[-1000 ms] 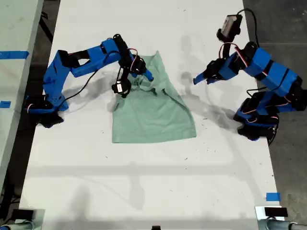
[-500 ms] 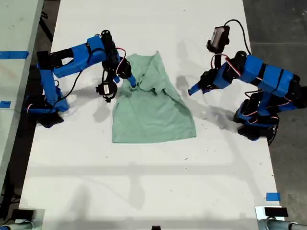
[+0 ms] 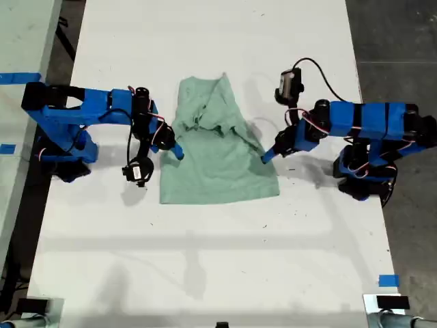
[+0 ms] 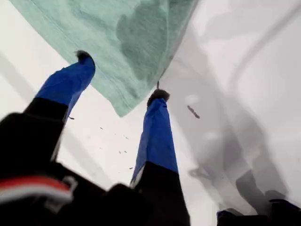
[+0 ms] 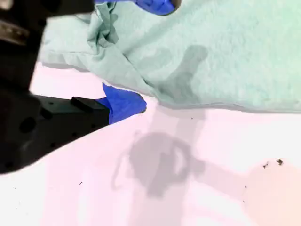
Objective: Fold tshirt
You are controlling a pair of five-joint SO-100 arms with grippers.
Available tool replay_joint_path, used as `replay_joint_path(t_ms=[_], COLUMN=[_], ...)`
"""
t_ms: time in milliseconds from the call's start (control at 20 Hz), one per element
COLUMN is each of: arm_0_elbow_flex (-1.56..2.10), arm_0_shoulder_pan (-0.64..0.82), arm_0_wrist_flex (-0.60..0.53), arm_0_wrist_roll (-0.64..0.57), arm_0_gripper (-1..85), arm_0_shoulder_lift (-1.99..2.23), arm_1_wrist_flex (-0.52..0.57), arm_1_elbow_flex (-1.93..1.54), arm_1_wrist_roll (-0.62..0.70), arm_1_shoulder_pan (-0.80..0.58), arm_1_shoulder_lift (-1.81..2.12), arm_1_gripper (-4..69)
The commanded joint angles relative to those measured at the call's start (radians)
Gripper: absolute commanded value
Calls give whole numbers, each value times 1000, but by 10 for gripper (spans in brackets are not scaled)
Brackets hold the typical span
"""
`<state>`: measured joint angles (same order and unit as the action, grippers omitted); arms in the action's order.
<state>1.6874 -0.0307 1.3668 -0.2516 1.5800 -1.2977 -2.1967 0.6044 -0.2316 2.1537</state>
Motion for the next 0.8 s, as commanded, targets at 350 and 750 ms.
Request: replay_joint_path(t_ms=[350, 750], arm_0_elbow_flex=[34, 32], arm_0_shoulder_pan=[-74, -86], arm_0_wrist_flex=[-129, -147], arm_0_wrist_roll=[63, 77], arm_0_gripper=[251, 243], arm_0_shoulder_lift=[124, 106], arm_1_wrist_flex=[238, 419], arm_1_elbow_flex=[-149, -167], arm_1_wrist_roll=[-51, -51], arm_1_shoulder_pan=[49, 31], arm_1_shoulder_lift=[-46, -305], arm_1_gripper=[238, 232])
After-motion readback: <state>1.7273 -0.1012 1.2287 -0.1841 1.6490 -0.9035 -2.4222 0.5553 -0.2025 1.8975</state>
